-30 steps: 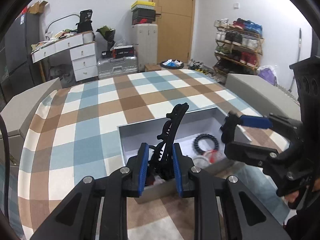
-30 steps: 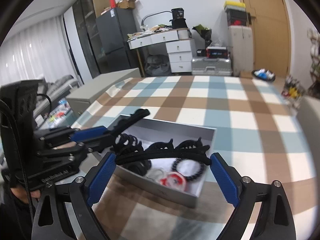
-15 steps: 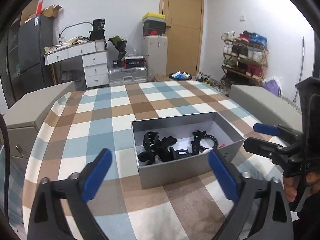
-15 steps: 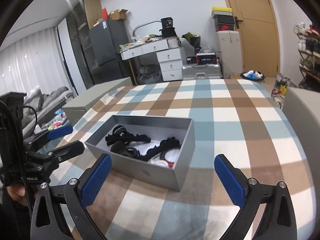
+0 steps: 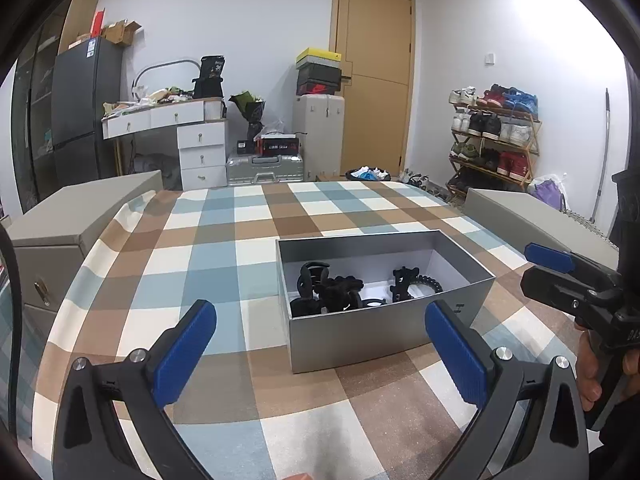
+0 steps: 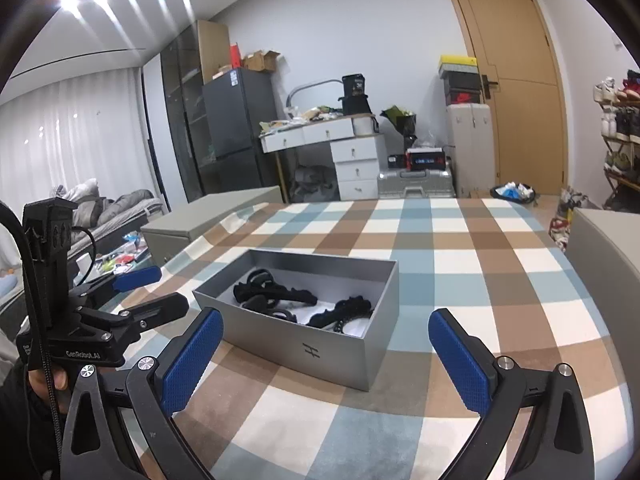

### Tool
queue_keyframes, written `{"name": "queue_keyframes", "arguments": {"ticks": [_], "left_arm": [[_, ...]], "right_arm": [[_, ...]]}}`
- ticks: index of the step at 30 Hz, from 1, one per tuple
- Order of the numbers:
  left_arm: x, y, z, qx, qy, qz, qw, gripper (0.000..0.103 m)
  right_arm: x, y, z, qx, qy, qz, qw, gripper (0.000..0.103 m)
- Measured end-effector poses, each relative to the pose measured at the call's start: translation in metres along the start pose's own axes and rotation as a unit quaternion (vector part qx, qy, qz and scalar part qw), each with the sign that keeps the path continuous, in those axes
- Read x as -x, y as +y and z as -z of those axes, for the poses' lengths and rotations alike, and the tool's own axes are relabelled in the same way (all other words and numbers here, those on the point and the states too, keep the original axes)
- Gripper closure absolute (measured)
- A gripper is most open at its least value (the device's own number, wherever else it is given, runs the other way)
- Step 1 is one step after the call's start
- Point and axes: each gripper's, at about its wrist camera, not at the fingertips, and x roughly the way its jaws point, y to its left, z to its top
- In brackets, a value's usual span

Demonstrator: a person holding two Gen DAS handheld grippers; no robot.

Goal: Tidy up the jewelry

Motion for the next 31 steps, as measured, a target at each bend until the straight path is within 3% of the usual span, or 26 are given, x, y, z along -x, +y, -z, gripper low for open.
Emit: {"name": "queue_keyframes", "arguments": {"ticks": [31], "left_arm": [[0.0095,-0.0042,0.0028,-0.011,-0.027,-0.005,0.9996,0.001]], "right_arm": [[0.0002,0.0081,0.0011,0.022,-0.001,0.001,1.0,0.0]]}}
